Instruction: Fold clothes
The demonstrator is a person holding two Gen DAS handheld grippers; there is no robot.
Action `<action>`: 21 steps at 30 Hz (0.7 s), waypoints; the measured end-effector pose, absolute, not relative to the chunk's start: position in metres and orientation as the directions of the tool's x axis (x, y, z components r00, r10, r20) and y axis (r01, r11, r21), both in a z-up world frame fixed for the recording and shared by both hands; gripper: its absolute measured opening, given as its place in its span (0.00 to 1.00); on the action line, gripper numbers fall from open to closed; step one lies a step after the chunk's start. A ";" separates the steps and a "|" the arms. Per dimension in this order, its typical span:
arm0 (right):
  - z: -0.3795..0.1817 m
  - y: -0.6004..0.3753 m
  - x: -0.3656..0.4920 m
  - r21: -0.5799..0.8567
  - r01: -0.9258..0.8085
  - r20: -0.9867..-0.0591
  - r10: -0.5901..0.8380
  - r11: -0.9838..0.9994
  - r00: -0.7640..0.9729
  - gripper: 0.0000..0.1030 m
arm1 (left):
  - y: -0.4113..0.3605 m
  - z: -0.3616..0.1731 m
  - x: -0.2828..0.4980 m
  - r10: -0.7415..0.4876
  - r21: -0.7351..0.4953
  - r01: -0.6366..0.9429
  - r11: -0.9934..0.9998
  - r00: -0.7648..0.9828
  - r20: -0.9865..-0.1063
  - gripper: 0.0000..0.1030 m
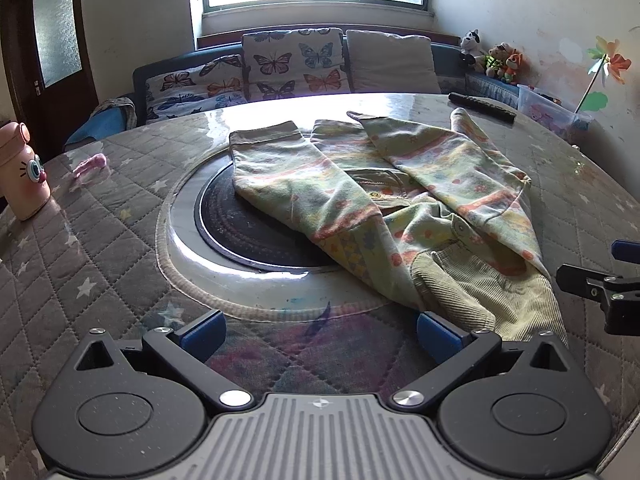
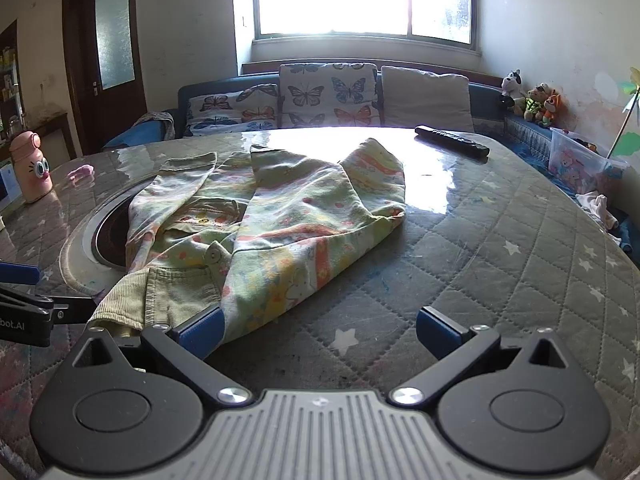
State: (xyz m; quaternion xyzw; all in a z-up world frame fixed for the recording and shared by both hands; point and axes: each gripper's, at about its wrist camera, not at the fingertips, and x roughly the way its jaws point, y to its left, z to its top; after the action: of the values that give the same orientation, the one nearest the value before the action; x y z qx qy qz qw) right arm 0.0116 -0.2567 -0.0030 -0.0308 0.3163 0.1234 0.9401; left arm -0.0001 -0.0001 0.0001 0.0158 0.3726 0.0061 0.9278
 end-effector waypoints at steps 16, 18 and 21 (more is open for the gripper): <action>-0.007 -0.262 -0.002 0.023 -0.247 -0.606 0.210 0.969 0.767 1.00 | -0.008 -0.006 -0.014 0.015 0.042 0.021 0.999 0.708 -0.706 1.00; -0.009 -0.264 -0.004 0.023 -0.245 -0.608 0.208 0.969 0.766 1.00 | -0.009 -0.008 -0.015 0.016 0.043 0.021 0.999 0.705 -0.709 1.00; -0.011 -0.265 -0.006 0.024 -0.243 -0.610 0.206 0.970 0.765 1.00 | -0.011 -0.008 -0.016 0.017 0.045 0.022 0.999 0.702 -0.712 1.00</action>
State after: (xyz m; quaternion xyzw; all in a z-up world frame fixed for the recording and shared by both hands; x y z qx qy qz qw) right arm -0.0065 -0.2655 -0.0110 -0.0283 0.3215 0.1195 0.9389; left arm -0.0163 -0.0110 -0.0083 0.0252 0.3859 -0.0013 0.9222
